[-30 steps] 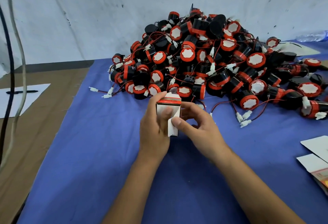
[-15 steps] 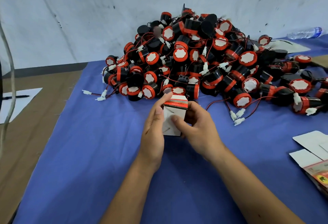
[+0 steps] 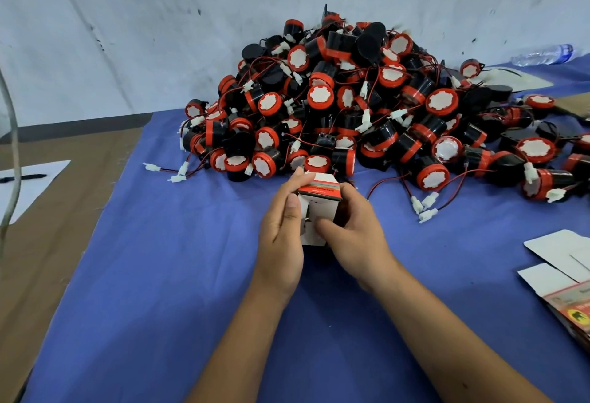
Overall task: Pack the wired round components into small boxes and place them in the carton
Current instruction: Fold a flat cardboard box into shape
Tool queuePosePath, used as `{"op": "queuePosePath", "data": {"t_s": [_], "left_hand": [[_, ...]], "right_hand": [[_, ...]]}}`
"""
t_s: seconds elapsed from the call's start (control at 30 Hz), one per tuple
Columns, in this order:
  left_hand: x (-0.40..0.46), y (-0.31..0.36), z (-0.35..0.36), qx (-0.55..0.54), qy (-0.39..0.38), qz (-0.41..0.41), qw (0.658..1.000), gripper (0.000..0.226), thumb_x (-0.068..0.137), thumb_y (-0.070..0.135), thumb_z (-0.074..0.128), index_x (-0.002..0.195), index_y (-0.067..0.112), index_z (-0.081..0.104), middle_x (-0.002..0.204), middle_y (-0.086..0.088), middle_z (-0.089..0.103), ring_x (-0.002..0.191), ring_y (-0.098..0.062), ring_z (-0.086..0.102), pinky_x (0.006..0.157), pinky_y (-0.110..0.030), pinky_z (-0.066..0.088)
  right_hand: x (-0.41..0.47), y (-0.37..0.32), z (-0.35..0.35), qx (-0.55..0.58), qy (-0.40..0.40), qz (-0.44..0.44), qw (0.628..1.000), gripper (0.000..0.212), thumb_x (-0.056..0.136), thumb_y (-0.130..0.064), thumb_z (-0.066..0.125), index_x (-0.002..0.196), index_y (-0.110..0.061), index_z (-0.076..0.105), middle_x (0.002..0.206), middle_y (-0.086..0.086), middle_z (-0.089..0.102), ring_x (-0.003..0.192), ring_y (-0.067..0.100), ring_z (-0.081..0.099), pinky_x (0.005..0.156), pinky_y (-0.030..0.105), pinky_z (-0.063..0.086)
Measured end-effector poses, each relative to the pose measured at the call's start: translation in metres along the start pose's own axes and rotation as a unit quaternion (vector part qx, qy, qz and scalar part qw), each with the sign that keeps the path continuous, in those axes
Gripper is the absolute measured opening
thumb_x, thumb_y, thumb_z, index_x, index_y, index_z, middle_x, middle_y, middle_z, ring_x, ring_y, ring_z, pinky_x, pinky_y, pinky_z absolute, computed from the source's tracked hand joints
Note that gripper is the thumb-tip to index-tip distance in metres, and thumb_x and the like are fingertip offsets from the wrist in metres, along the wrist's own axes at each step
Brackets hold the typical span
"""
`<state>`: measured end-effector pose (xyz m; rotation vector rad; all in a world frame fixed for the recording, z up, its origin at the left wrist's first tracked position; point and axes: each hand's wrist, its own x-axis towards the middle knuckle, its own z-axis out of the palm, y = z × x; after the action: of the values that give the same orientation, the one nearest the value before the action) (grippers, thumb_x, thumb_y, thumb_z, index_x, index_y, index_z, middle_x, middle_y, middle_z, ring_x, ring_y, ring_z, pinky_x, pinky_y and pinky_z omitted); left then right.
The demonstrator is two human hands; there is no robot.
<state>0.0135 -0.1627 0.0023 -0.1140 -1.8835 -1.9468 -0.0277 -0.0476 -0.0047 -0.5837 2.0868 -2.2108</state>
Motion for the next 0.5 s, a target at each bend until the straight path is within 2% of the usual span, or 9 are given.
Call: {"op": "queuePosePath", "data": {"t_s": [0.07,0.13,0.2,0.23,0.33,0.37,0.43,0.5], "left_hand": [[-0.002,0.002,0.002,0.007,0.000,0.015,1.000,0.038,0.111,0.025,0.033,0.138,0.021,0.060,0.156,0.000,0.052,0.148,-0.013,0.044,0.118,-0.037,0.042],[-0.001,0.003,0.002,-0.003,0.021,0.013,1.000,0.037,0.113,0.024,0.033,0.134,0.023,0.062,0.151,0.001,0.057,0.143,-0.009,0.049,0.112,-0.026,0.045],[0.000,0.003,-0.001,-0.022,0.045,-0.003,0.999,0.038,0.115,0.019,0.031,0.130,0.026,0.065,0.144,0.003,0.063,0.136,-0.011,0.055,0.109,-0.028,0.049],[0.000,0.003,-0.002,-0.027,0.050,-0.009,0.998,0.039,0.115,0.018,0.030,0.129,0.028,0.065,0.140,0.006,0.065,0.134,-0.011,0.058,0.107,-0.030,0.050],[-0.001,0.005,-0.001,-0.017,0.054,-0.001,0.998,0.038,0.114,0.016,0.030,0.131,0.022,0.064,0.133,0.012,0.068,0.126,-0.004,0.062,0.096,-0.018,0.051],[-0.001,0.005,0.000,-0.018,0.057,0.001,0.998,0.038,0.114,0.016,0.030,0.131,0.020,0.064,0.134,0.011,0.068,0.126,-0.005,0.062,0.096,-0.018,0.052],[-0.002,0.004,0.000,-0.033,0.059,-0.004,0.998,0.038,0.115,0.018,0.030,0.130,0.021,0.065,0.138,0.003,0.067,0.130,-0.013,0.061,0.102,-0.028,0.053],[-0.003,0.002,-0.003,-0.050,0.057,-0.029,0.997,0.039,0.115,0.020,0.030,0.130,0.021,0.066,0.134,-0.002,0.069,0.126,-0.019,0.064,0.101,-0.037,0.056]], "right_hand": [[0.000,-0.002,-0.001,0.011,-0.008,0.003,1.000,0.046,0.087,0.005,0.064,0.120,-0.027,0.064,0.107,-0.003,0.075,0.100,0.015,0.072,0.082,0.038,0.061],[0.000,-0.008,-0.003,0.070,-0.053,0.019,0.996,0.039,0.087,-0.007,0.069,0.118,-0.030,0.067,0.104,-0.004,0.076,0.094,0.013,0.072,0.067,0.023,0.057],[0.000,-0.010,-0.005,0.100,-0.073,0.036,0.992,0.032,0.085,-0.018,0.071,0.116,-0.026,0.070,0.104,-0.001,0.076,0.090,0.015,0.071,0.059,0.019,0.050],[0.000,-0.010,-0.005,0.096,-0.067,0.037,0.992,0.032,0.084,-0.019,0.071,0.116,-0.025,0.070,0.106,0.000,0.076,0.092,0.016,0.072,0.059,0.020,0.050],[0.000,-0.007,-0.004,0.083,-0.055,0.025,0.995,0.035,0.086,-0.011,0.072,0.117,-0.026,0.069,0.110,0.000,0.077,0.098,0.019,0.074,0.065,0.020,0.054],[0.001,-0.008,-0.006,0.088,-0.065,0.025,0.994,0.037,0.086,-0.008,0.072,0.120,-0.025,0.068,0.111,0.001,0.077,0.099,0.019,0.075,0.066,0.021,0.055],[0.003,-0.009,-0.012,0.104,-0.100,0.033,0.989,0.044,0.085,-0.006,0.073,0.126,-0.020,0.064,0.110,0.003,0.077,0.097,0.018,0.075,0.066,0.022,0.055],[0.004,-0.010,-0.017,0.102,-0.130,0.044,0.985,0.050,0.083,-0.008,0.076,0.130,-0.018,0.061,0.109,0.004,0.077,0.092,0.014,0.073,0.064,0.020,0.054]]}}
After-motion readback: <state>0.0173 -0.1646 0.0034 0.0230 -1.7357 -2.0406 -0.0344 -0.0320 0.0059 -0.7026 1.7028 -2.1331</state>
